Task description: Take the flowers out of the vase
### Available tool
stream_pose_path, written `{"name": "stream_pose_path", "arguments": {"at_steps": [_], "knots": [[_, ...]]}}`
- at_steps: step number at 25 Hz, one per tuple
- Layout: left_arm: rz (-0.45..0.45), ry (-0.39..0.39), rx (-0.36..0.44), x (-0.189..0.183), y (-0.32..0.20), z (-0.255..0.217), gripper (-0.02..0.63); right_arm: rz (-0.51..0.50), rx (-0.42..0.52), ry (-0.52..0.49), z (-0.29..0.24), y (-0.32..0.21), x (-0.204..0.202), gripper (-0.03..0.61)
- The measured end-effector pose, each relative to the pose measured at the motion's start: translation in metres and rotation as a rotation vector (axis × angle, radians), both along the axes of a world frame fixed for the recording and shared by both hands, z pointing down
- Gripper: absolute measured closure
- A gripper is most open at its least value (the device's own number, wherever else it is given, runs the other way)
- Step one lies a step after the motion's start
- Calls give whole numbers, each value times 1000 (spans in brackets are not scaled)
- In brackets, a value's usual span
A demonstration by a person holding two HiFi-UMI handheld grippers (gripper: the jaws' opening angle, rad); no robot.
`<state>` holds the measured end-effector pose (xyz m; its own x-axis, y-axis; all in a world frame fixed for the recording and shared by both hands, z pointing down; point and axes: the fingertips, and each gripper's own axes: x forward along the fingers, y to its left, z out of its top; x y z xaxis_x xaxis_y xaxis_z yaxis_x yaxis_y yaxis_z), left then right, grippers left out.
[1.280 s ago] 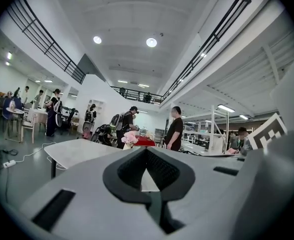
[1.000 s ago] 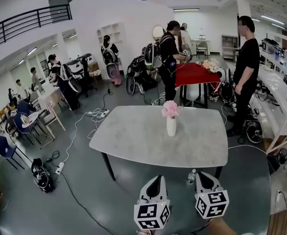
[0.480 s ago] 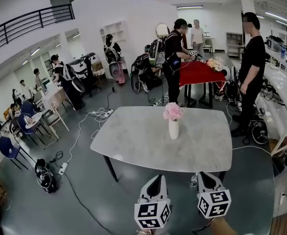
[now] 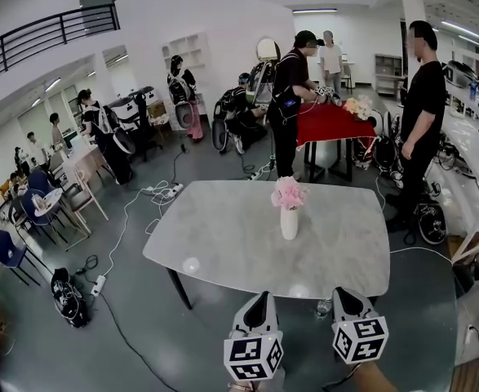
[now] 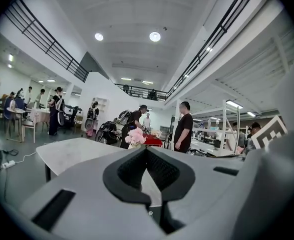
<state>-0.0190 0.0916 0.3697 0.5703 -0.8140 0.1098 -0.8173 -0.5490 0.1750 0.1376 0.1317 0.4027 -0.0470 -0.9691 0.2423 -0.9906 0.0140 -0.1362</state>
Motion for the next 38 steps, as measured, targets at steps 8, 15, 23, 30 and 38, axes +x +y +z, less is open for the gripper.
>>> {"name": "stream_pose_path", "arguments": {"at_steps": [8, 15, 23, 30, 38], "knots": [[34, 10, 18, 6, -71, -6, 609, 25, 15, 7, -7, -66, 2, 561], [62, 6, 8, 13, -138, -6, 609, 39, 4, 8, -8, -129, 5, 561], [103, 5, -4, 29, -208, -2, 610, 71, 3, 11, -8, -195, 17, 561], [152, 2, -11, 43, -262, 3, 609, 112, 3, 5, -3, -243, 27, 561], [186, -6, -48, 56, -306, 26, 609, 154, -2, -21, 11, -269, 37, 561]]}}
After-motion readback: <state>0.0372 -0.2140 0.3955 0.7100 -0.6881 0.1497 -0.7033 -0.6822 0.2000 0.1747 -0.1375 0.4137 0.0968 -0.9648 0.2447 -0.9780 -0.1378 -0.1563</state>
